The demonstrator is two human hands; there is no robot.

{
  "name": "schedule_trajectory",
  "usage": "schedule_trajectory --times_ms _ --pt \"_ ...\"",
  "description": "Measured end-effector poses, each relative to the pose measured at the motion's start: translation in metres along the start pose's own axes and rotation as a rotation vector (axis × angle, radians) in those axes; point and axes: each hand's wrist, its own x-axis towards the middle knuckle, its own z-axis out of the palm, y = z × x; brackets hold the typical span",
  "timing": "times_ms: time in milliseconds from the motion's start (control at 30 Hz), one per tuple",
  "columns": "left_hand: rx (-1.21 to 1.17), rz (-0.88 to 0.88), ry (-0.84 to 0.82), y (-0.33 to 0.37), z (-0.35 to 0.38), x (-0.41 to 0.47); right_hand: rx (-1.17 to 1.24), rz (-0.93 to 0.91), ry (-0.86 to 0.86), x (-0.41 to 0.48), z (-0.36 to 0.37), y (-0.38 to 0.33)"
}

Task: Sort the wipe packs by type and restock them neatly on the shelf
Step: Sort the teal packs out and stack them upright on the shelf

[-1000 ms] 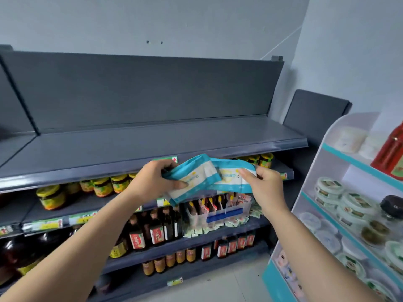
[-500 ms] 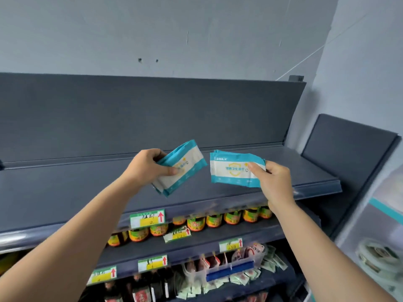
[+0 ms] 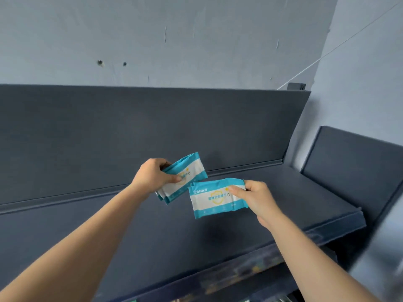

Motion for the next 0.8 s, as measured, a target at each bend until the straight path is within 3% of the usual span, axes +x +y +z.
schedule_trajectory --times_ms 233,533,800 --pt "0.129 0.03 -0.065 -0.011 0.03 0.06 -0.112 0.024 -0.062 0.048 0.001 0.026" --pt "0.33 0.052 -0.089 -0.012 0.065 0.101 -0.498 -0.057 -0.219 0.114 -0.01 0.035" --pt "0.358 0.092 -0.04 -0.01 0.092 0.116 -0.52 -0.152 -0.281 0.158 -0.012 0.044"
